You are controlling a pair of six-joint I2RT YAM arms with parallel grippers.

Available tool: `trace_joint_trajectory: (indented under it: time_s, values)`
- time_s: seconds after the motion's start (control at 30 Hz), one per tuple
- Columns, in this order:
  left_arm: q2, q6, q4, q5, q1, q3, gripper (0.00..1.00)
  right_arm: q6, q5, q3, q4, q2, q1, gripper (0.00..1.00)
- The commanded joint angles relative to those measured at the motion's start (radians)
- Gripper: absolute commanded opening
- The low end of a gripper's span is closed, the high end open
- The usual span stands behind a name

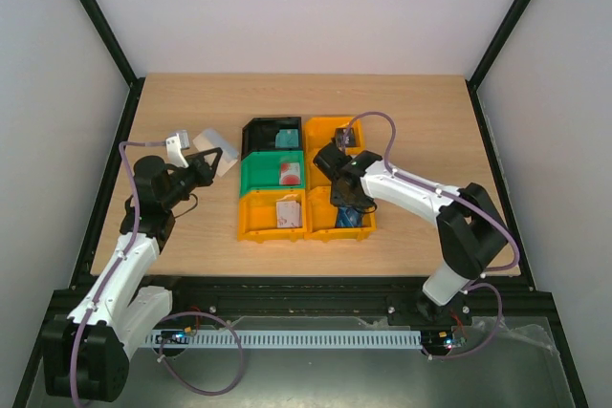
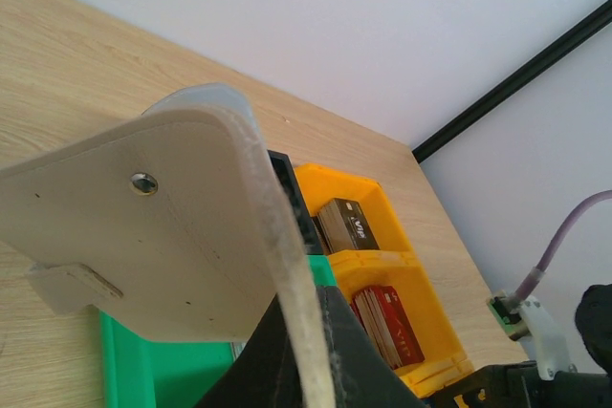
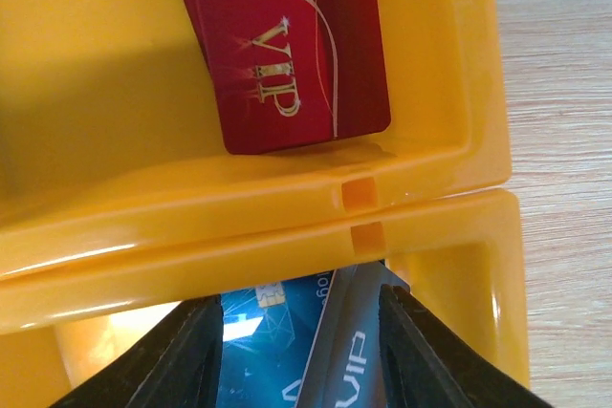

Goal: Take the credit cards out of the card holder

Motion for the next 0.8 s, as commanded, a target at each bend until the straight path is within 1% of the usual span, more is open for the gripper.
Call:
trace_joint_trajectory:
  time_s: [0.0, 0.13, 0.37, 0.5, 0.77]
  values:
    - [-0.013, 0.016, 0.041, 0.014, 0.005, 0.000, 0.02, -0.004, 0.039, -0.015, -0.022, 0.036, -0.003, 0.43]
    - [-0.012, 0.016, 0.041, 0.011, 0.005, 0.000, 0.02, -0.005, 0.057, -0.021, -0.038, 0.035, -0.004, 0.41]
    - [-0.006, 0.016, 0.044, 0.012, 0.006, -0.001, 0.02, -0.010, 0.055, -0.016, -0.050, 0.023, -0.003, 0.29]
    - [-0.003, 0.017, 0.045, 0.011, 0.005, 0.000, 0.02, -0.012, 0.052, -0.018, -0.052, 0.023, -0.003, 0.27]
    - [-0.001, 0.017, 0.045, 0.011, 0.005, -0.002, 0.02, -0.014, 0.069, -0.011, -0.075, 0.005, -0.003, 0.13]
